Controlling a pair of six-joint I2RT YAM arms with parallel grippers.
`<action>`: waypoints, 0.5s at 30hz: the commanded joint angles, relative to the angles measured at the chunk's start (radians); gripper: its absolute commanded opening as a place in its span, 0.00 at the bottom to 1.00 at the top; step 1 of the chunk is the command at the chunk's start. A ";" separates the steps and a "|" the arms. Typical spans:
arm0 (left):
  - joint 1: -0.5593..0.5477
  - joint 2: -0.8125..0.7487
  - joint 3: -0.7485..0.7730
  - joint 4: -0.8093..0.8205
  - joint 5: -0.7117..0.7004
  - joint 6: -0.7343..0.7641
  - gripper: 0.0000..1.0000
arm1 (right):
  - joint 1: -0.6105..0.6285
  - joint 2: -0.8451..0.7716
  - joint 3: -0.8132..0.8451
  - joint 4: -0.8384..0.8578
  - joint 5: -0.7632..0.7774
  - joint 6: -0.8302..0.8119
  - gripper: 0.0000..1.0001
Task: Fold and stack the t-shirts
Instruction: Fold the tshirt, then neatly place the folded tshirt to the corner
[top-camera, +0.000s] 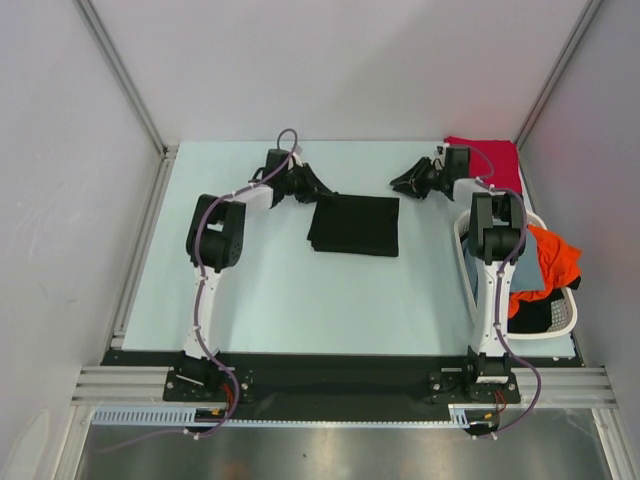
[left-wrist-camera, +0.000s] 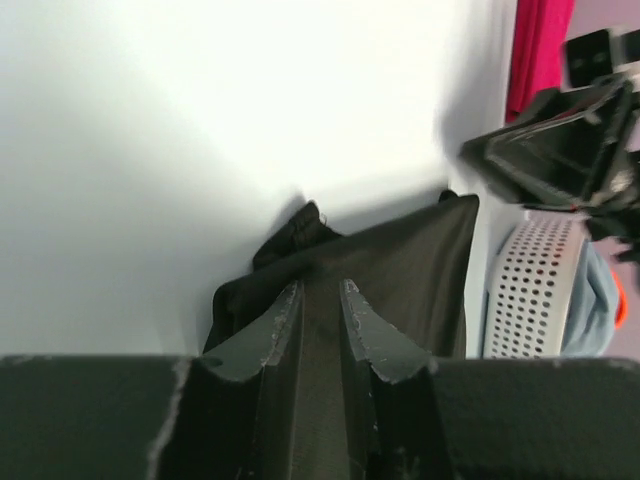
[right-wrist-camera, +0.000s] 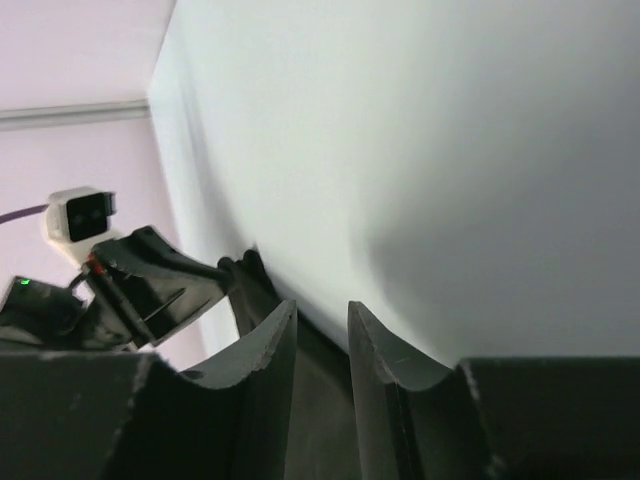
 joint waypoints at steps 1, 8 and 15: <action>0.004 -0.057 0.124 -0.175 -0.046 0.140 0.27 | -0.014 -0.011 0.182 -0.329 0.059 -0.195 0.33; -0.022 -0.259 0.056 -0.283 -0.052 0.188 0.27 | -0.005 -0.192 0.156 -0.500 0.088 -0.289 0.34; -0.164 -0.501 -0.120 -0.433 -0.287 0.340 0.30 | 0.053 -0.422 -0.055 -0.613 0.187 -0.396 0.39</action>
